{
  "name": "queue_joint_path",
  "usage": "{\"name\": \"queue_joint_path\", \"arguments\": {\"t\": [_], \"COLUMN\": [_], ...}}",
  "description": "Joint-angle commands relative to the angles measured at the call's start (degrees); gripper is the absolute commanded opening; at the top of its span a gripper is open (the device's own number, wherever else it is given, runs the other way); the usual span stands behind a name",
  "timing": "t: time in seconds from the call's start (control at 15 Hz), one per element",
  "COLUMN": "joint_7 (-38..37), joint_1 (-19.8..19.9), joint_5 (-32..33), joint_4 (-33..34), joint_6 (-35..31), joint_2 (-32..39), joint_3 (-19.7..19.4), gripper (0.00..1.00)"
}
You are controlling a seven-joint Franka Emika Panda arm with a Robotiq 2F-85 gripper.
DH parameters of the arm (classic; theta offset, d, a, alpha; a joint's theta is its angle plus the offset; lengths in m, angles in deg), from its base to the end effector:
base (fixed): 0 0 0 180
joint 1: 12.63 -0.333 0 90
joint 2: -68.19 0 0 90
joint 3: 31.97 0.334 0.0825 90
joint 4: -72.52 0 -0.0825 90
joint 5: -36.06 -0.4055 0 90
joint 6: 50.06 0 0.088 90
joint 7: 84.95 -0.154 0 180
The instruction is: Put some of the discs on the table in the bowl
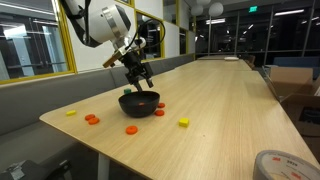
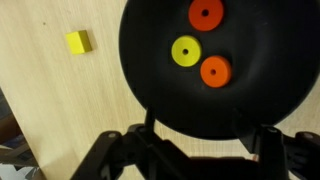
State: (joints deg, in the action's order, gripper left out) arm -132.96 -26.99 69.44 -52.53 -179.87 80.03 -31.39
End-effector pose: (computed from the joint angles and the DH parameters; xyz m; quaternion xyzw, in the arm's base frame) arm 0.5522 0.1121 0.2466 0.9728 -0.0832 0.0582 0.2080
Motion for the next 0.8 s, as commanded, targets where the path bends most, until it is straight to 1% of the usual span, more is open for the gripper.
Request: {"name": "queue_joint_path", "arguments": {"t": [0.0, 0.13, 0.4, 0.53, 0.73], "joint_7": [4.1, 6.5, 11.6, 15.2, 20.5], "joint_1": [0.9, 0.5, 0.2, 0.0, -0.1], "joint_5": [-5.3, -8.4, -14.8, -18.3, -22.7], "joint_4": [-1.0, -0.6, -0.6, 0.2, 1.9], "joint_6": [-2.3, -4.2, -12.6, -14.5, -15.3], "joint_2": [-2.6, -2.2, -0.7, 0.8, 3.6], "joint_3": [3.3, 4.9, 7.6, 8.6, 9.1], "gripper": [1.00, 1.00, 1.00, 1.00, 1.00]}}
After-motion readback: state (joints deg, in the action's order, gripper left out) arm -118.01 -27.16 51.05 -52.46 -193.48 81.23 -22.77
